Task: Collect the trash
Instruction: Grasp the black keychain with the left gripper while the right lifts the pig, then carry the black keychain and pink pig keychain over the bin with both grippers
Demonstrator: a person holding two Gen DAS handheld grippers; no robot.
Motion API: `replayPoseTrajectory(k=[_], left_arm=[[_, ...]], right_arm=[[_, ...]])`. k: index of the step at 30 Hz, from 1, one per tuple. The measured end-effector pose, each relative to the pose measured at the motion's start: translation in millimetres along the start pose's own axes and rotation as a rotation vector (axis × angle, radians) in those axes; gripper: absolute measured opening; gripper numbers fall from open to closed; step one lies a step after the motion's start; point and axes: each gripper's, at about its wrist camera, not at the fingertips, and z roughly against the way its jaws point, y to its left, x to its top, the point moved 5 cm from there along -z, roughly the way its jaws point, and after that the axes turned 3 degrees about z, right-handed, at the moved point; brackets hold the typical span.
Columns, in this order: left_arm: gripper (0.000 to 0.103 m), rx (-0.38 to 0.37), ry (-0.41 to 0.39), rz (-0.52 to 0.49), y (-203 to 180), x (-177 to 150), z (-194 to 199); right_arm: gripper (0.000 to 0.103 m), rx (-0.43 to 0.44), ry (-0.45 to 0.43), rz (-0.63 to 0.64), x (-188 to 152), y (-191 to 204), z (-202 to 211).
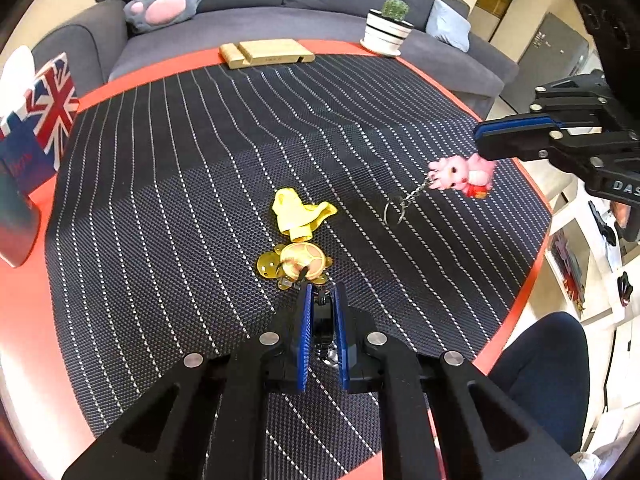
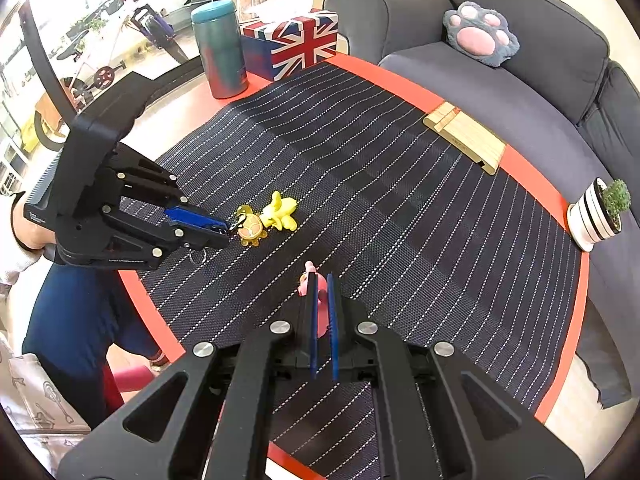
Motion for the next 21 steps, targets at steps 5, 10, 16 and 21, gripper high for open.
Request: replayPoseTrajectory(k=[5,10,16,21], left_arm=[[0.010,-0.010,-0.025,-0.012,-4,0,16],[0.010,-0.015,-0.045,-0.034,-11,-2,34],[0.010,-0.026,-0.064,-0.068,-25,-5,56],[0.010,-0.041,-0.072,-0.099,-38,-9,71]], right_arm=[[0.004,0.004,-0.015,-0.007,-1,4,5],[0.004,0.004,-0.039,-0.010,-2,10,17],[0.004,0.006,-0.068,-0.003,-5,22,33],[0.004,0.025,-0.084,0.000,-13,36,45]])
